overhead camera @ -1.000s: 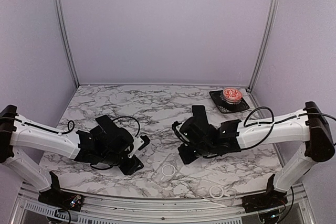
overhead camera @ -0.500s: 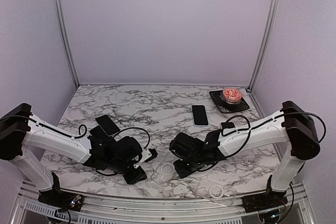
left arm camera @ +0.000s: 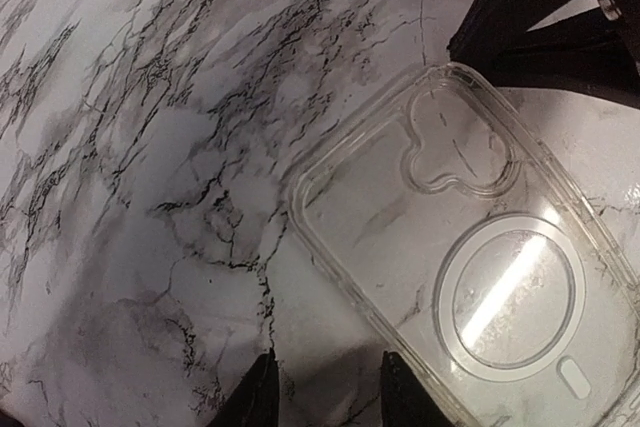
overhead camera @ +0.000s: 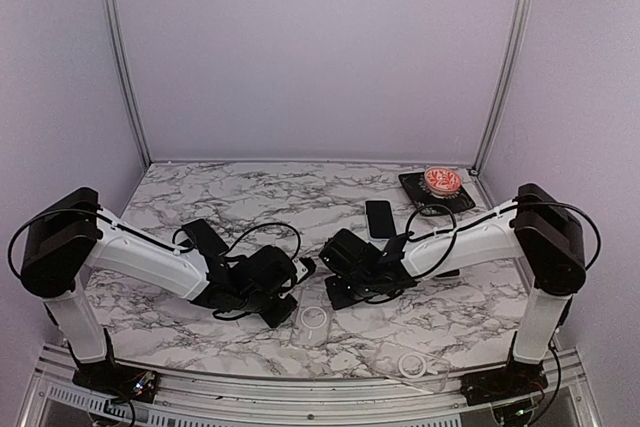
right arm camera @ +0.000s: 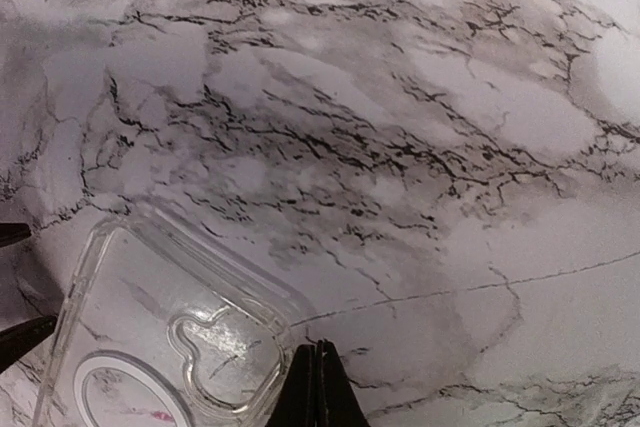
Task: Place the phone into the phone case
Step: Move the phone case to the center of the board, then move the phone to the center of the board.
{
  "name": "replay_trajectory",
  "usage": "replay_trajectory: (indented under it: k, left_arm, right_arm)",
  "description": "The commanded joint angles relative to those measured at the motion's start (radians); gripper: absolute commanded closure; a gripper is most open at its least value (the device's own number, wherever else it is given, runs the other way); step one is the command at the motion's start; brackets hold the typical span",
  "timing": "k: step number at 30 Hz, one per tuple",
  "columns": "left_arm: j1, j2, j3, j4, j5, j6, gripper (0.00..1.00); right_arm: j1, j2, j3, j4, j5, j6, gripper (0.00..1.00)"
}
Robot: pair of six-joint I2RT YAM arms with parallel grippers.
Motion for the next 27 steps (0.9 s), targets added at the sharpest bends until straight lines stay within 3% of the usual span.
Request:
replay_trajectory:
  k: [1,7,13,16,17,19,21,23,24,27]
  left_arm:
    - [0.012,0.030,0.022,0.026,-0.011,-0.008,0.66]
    - [0.036,0.044,0.046,0.028,-0.047,-0.037,0.66]
    - [0.094,-0.044,0.038,-0.012,-0.128,-0.083,0.65]
    - [0.144,-0.132,0.059,-0.065,-0.195,-0.115,0.56]
    - [0.166,-0.165,0.064,-0.080,-0.223,-0.140,0.49]
    - [0.231,-0.233,0.059,-0.090,-0.249,-0.222,0.22]
    - [0.321,-0.298,0.035,-0.082,-0.207,-0.327,0.03]
    - [0.414,-0.339,0.000,-0.055,-0.117,-0.437,0.01]
    - [0.458,-0.351,-0.021,-0.034,-0.073,-0.483,0.01]
    - [0.584,-0.371,-0.069,0.020,0.005,-0.590,0.01]
  right_arm:
    - [-0.012,0.022,0.067,0.053,-0.023,-0.035,1.00]
    - [-0.020,0.042,0.096,0.054,-0.051,-0.051,1.00]
    - [-0.033,-0.015,0.075,0.007,0.023,-0.069,1.00]
    - [-0.060,-0.045,0.092,-0.037,0.066,-0.101,1.00]
    - [-0.071,-0.054,0.104,-0.047,0.079,-0.115,0.98]
    - [-0.083,-0.076,0.124,-0.041,0.084,-0.154,0.82]
    - [-0.087,-0.082,0.148,-0.012,0.059,-0.203,0.56]
    - [-0.091,-0.060,0.193,0.008,0.001,-0.240,0.25]
    - [-0.096,-0.040,0.228,0.023,-0.047,-0.258,0.14]
    - [-0.100,0.058,0.386,0.056,-0.202,-0.304,0.02]
